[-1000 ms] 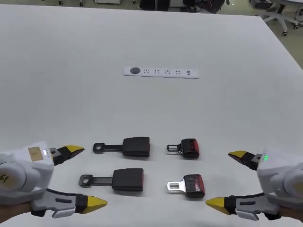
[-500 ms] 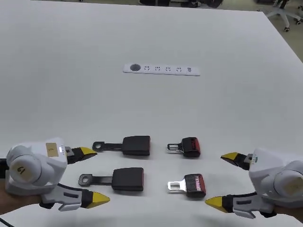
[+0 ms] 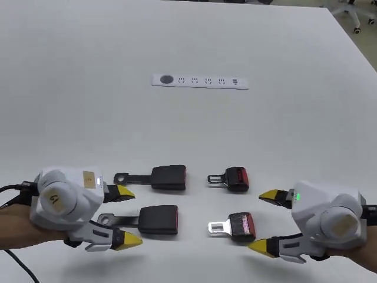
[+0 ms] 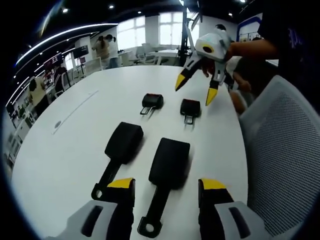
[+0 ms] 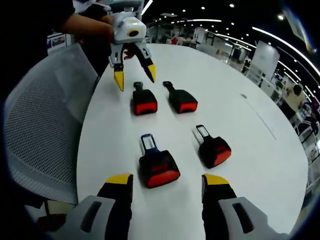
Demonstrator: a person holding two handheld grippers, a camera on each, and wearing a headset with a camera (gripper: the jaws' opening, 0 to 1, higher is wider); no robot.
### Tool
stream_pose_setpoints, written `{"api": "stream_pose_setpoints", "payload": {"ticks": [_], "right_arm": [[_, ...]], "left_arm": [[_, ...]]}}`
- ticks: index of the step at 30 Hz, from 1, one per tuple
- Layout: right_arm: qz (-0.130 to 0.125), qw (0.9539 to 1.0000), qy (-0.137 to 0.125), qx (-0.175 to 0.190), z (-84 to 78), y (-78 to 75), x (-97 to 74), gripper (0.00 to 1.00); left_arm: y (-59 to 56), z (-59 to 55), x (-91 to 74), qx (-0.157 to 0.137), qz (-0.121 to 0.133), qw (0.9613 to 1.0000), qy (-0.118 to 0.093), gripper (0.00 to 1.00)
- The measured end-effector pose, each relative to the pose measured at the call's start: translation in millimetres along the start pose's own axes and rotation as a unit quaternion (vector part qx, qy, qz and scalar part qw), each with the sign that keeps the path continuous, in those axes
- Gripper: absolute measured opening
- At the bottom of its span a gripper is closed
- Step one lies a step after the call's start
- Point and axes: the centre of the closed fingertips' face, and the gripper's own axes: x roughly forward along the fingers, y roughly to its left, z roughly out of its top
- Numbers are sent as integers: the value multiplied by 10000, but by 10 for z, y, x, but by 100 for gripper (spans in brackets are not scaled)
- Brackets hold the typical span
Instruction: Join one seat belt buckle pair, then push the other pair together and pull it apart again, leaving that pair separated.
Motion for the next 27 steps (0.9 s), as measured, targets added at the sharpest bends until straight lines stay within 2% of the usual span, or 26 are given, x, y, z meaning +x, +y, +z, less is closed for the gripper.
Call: {"api": "stream_pose_setpoints", "payload": {"ticks": [10, 14, 23, 27], "right_arm": [[226, 9994, 86, -243, 1, 36, 107, 46], [298, 9987, 162, -371, -17, 29, 155, 43], [536, 9962, 263, -640, -28, 77, 220, 37], [552, 9954, 322, -711, -32, 106, 226, 33]], "left_arm": [[2, -11, 147, 257, -262, 9990, 253, 47], [9, -27, 183, 476, -345, 9975, 379, 44], [-17, -56, 251, 715, -552, 9942, 582, 40], [-19, -79, 274, 792, -611, 9928, 660, 38]]}}
